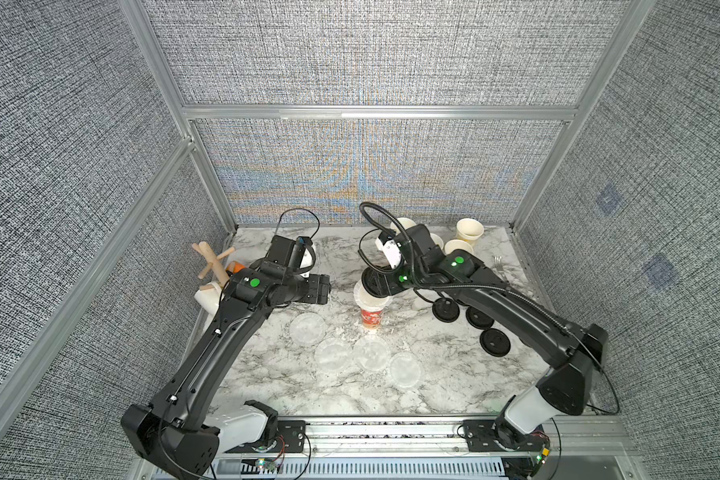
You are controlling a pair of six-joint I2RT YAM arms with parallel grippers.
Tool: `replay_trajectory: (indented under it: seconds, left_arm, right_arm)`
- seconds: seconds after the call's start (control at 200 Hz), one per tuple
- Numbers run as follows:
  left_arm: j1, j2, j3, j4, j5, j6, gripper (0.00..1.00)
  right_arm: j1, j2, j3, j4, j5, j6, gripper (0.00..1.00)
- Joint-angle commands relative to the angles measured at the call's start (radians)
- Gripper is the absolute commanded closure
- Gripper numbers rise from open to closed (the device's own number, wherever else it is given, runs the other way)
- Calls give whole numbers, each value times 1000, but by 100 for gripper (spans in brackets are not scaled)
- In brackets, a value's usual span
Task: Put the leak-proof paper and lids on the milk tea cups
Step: Place the cup lid on the cup.
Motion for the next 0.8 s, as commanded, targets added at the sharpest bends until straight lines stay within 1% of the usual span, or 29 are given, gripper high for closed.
replay_trajectory:
  seconds: [0.0,0.495,0.796]
  left_arm:
    - [2,-7,-5,11,-9,-2,16]
    - [9,-7,-8,7,-6,8,16]
    - [12,-11,-8,4,-8,12,16]
  right_arm:
    - [11,34,35,-81,103,-14,32]
    - [49,153,126,-123,143,-24,32]
    - [66,171,151,-154,158,-29,31]
